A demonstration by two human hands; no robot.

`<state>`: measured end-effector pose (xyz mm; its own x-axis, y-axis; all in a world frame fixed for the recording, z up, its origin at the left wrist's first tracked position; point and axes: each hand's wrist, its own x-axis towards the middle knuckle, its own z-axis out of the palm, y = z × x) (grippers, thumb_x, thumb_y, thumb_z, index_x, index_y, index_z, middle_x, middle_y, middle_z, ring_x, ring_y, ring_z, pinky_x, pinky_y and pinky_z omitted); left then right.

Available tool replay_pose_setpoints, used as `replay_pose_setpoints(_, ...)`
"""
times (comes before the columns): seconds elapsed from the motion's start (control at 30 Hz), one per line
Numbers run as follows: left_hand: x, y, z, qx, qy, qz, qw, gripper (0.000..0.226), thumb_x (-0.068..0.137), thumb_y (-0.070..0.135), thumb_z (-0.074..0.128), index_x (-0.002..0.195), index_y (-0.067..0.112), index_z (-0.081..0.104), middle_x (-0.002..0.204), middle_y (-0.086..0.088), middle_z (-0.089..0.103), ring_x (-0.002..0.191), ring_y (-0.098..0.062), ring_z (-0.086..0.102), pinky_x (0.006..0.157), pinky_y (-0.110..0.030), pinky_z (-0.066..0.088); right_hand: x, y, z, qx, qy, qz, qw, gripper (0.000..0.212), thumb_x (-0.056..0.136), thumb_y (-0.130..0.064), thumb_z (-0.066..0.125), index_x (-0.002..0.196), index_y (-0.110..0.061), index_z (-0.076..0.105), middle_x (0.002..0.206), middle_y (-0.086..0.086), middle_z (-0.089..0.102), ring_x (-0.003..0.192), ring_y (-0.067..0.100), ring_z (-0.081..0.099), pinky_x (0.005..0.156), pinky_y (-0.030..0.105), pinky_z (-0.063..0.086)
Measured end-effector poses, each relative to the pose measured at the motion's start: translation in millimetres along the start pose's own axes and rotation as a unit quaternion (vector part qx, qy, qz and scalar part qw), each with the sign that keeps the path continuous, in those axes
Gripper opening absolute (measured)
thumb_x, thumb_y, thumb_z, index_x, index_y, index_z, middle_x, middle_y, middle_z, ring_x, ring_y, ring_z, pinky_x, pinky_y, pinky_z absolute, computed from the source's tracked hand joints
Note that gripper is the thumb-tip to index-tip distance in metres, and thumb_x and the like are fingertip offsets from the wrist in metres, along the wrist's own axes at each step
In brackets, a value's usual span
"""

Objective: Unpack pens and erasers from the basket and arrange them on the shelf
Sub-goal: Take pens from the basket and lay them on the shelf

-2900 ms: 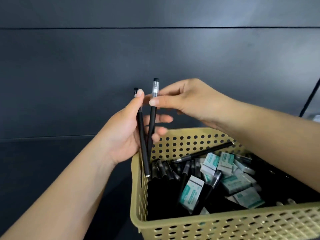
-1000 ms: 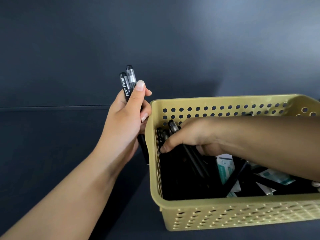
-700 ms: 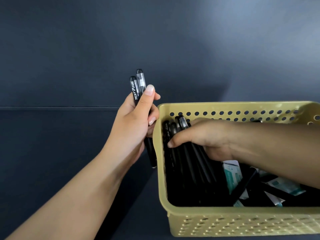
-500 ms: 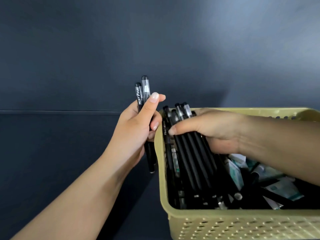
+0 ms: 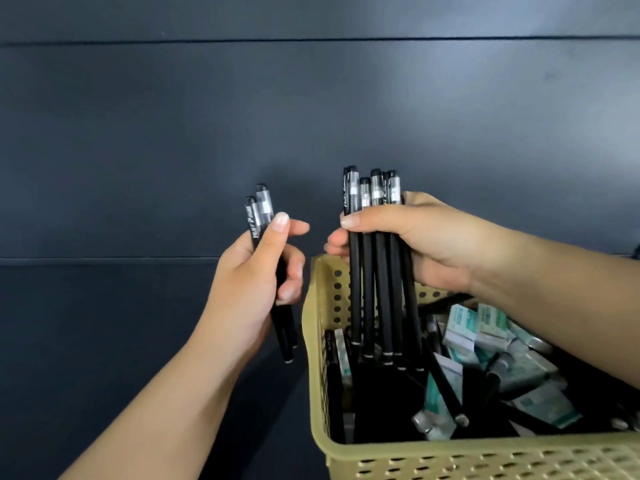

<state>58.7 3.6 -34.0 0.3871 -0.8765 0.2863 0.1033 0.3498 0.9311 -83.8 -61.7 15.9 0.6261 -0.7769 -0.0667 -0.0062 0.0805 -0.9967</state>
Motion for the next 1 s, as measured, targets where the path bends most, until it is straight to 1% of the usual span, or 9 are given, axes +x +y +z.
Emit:
replay_pose_setpoints(0.07,4.2,11.6,-1.6,-0.062,0.008,0.003,0.998,0.029,0.086,0.036,0.046,0.092,0.012,0.061,0.050,0.002,0.057,0.039,-0.007,0.045,0.037,-0.016,0.035,-1.7,-7.5,4.2,0.044,-0.023,-0.030,0.998,0.010,0.063,-0.012,0.066,0.068,-0.005,0.069,0.073,0.008,0.071,0.074,0.017,0.069,0.077,0.032,0.056)
replay_pose_setpoints(0.13,10.1,23.4,-0.3,-0.122,0.001,-0.017,0.992,0.030,0.093,0.033,0.041,0.097,0.010,0.061,0.066,-0.005,0.071,0.059,-0.010,0.066,0.049,-0.017,0.050,-0.6,-14.6,7.1,0.062,-0.027,-0.059,0.996,0.027,0.058,-0.017,0.066,0.080,-0.002,0.068,0.080,0.008,0.071,0.079,0.017,0.068,0.076,0.030,0.055)
replay_pose_setpoints(0.23,16.1,42.4,10.4,-0.147,-0.046,-0.041,0.987,0.035,0.095,0.034,0.038,0.101,0.008,0.061,0.084,-0.011,0.073,0.080,-0.019,0.071,0.065,-0.025,0.057,2.3,-29.2,9.2,0.055,-0.010,-0.106,0.993,0.050,0.056,-0.023,0.067,0.099,0.003,0.065,0.088,0.011,0.066,0.077,0.020,0.065,0.070,0.031,0.056)
replay_pose_setpoints(0.4,20.3,60.8,36.2,-0.034,-0.147,-0.061,0.987,0.036,0.091,0.043,0.040,0.110,0.020,0.061,0.096,-0.003,0.073,0.087,-0.017,0.070,0.073,-0.033,0.057,2.3,-51.9,10.5,0.024,-0.006,-0.133,0.991,0.013,0.072,-0.022,0.067,0.076,-0.010,0.067,0.070,0.003,0.068,0.066,0.017,0.066,0.070,0.028,0.055)
replay_pose_setpoints(0.47,22.2,60.9,44.2,-0.030,-0.153,-0.061,0.986,0.036,0.090,0.044,0.042,0.114,0.022,0.057,0.100,-0.003,0.072,0.090,-0.019,0.069,0.079,-0.037,0.056,5.7,-55.4,8.9,0.005,0.028,-0.135,0.990,0.013,0.080,-0.024,0.065,0.072,-0.014,0.062,0.067,0.002,0.065,0.067,0.019,0.063,0.070,0.031,0.053)
replay_pose_setpoints(0.63,20.6,55.4,53.4,-0.026,-0.151,-0.059,0.986,0.027,0.091,0.043,0.041,0.105,0.024,0.054,0.081,0.000,0.073,0.066,-0.017,0.070,0.059,-0.028,0.057,9.1,-55.7,6.4,-0.034,0.060,-0.104,0.992,0.020,0.084,-0.035,0.061,0.080,-0.015,0.058,0.063,0.002,0.060,0.052,0.016,0.057,0.042,0.020,0.040)
replay_pose_setpoints(0.8,18.9,47.9,54.6,-0.002,-0.174,-0.089,0.981,0.045,0.074,0.048,0.051,0.098,0.011,0.059,0.063,0.002,0.066,0.052,-0.008,0.062,0.049,-0.020,0.048,11.3,-51.5,4.7,-0.067,0.030,-0.085,0.994,0.025,0.086,-0.038,0.057,0.079,-0.014,0.056,0.066,0.005,0.056,0.055,0.021,0.049,0.045,0.022,0.031)
replay_pose_setpoints(0.93,21.3,48.1,47.9,-0.030,-0.213,-0.130,0.968,0.029,0.066,0.033,0.068,0.082,0.010,0.061,0.064,-0.002,0.060,0.052,-0.011,0.057,0.047,-0.021,0.045,8.8,-52.1,2.7,-0.066,-0.015,-0.066,0.995,0.027,0.079,-0.035,0.064,0.085,-0.009,0.061,0.077,0.015,0.056,0.061,0.026,0.047,0.050,0.025,0.037)
replay_pose_setpoints(1.0,22.8,49.4,46.5,-0.038,-0.232,-0.141,0.962,0.019,0.068,0.019,0.074,0.080,0.012,0.061,0.058,0.001,0.058,0.050,-0.011,0.055,0.046,-0.020,0.046,9.8,-51.7,3.3,-0.052,-0.036,-0.060,0.996,0.051,0.065,-0.033,0.076,0.097,0.004,0.061,0.089,0.022,0.047,0.068,0.029,0.044,0.063,0.029,0.042)
